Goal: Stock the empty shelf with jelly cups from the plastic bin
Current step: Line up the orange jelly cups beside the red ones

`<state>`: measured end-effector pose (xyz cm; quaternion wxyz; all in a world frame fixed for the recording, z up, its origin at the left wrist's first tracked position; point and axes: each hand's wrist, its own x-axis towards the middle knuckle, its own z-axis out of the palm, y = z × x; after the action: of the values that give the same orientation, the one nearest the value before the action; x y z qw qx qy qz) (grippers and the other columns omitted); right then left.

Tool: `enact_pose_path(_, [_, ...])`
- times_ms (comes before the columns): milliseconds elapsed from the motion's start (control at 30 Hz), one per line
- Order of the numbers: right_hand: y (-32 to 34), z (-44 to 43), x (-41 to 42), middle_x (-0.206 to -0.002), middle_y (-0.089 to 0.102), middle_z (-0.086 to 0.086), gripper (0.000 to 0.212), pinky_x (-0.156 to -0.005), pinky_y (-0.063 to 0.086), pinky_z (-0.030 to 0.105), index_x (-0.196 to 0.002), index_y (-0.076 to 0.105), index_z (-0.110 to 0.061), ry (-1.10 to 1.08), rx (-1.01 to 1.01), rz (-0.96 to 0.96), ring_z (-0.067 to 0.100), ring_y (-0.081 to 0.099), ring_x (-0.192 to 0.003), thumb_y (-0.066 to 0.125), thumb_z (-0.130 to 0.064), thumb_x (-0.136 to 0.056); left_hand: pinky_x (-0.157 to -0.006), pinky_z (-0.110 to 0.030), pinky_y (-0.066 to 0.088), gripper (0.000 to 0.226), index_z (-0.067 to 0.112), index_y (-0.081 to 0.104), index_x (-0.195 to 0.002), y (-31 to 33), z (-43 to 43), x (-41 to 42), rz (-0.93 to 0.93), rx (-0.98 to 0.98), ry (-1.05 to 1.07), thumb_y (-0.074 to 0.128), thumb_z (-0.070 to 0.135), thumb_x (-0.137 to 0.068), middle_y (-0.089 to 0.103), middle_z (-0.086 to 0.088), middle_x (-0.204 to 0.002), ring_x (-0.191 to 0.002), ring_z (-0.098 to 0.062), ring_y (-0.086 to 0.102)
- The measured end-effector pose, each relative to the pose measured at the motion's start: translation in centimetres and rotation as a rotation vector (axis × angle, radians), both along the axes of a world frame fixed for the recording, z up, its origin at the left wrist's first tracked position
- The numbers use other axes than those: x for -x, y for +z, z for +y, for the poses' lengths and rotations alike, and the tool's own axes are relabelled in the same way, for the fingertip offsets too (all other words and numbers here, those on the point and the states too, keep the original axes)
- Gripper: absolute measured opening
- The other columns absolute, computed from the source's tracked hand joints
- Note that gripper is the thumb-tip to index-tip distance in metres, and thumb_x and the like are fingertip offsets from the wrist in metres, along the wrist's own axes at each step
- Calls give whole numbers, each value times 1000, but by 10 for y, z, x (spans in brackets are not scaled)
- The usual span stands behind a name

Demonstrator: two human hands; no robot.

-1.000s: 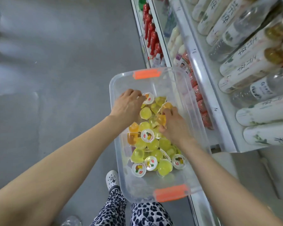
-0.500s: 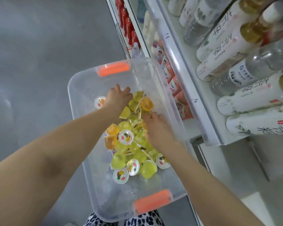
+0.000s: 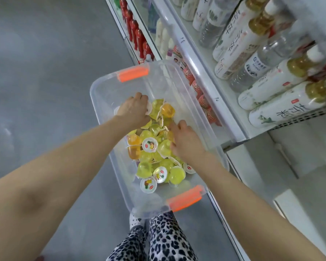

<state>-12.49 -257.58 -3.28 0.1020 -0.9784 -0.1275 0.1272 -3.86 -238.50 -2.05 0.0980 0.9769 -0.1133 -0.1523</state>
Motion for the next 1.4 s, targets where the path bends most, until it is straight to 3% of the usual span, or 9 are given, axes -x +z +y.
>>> enact_pose_path(267, [49,-9,69,-108,53,6,49,-77,42,34,-116,49,-15,-288,-322,-143,29,53,-99,69,-21,-72,-86,-36,39,53,19,44,-130,67,-1,77,-56,345,92,61,33,-82,55,-11,-121,-108,-32,55])
enact_pose_path(467, [96,-36,135,-111,60,7,56,-83,44,34,-123,48,-17,-515,-436,-303,28,55,-102,74,-29,-75,-86,-23,34,46,23,54,-130,102,-21,133,-105,542,-28,64,31,-86,55,-8,-117,-103,-26,57])
enact_pose_path(633, [136,-72,197,-107,63,5,45,-79,39,32,-117,55,-17,-674,-372,-461,28,56,-101,71,-28,-77,-94,-28,40,55,18,52,-133,126,-57,166,-128,622,-206,69,35,-84,51,-7,-120,-105,-21,56])
enact_pose_path(733, [157,-98,239,-112,62,4,45,-81,35,28,-121,55,-20,-752,-311,-518,26,53,-106,68,-28,-79,-93,-35,47,63,17,55,-127,143,-88,183,-118,636,-314,66,52,-76,56,-8,-117,-107,-21,56])
enact_pose_path(900, [195,-136,313,-115,59,2,44,-91,39,31,-121,56,-23,-902,-271,-630,23,51,-111,68,-32,-80,-83,-40,54,64,20,62,-115,180,-144,223,-69,724,-475,70,58,-64,61,-3,-108,-97,-20,61])
enact_pose_path(1033, [225,-163,369,-116,59,2,45,-86,30,18,-124,58,-21,-1025,-187,-728,21,54,-111,72,-31,-82,-60,-34,52,54,25,60,-111,208,-193,258,-7,790,-579,80,49,-68,66,4,-102,-86,-18,64])
enact_pose_path(1167, [244,-190,419,-117,61,1,48,-85,34,22,-124,59,-21,-1115,-114,-812,21,57,-107,73,-35,-80,-78,-27,52,55,23,61,-114,235,-239,300,6,803,-708,82,48,-69,67,8,-102,-89,-9,63])
enact_pose_path(1233, [252,-204,444,-120,60,0,51,-87,37,24,-127,57,-21,-1157,-97,-830,20,57,-108,72,-38,-81,-73,-20,49,54,23,60,-113,247,-263,322,14,807,-763,81,47,-70,66,10,-100,-85,-6,61])
enact_pose_path(1400, [270,-241,503,-117,61,-4,58,-86,47,36,-127,47,-22,-1239,-119,-893,19,58,-104,72,-42,-78,-81,-32,53,54,22,62,-113,270,-323,377,51,862,-855,83,44,-69,67,8,-101,-85,-9,64])
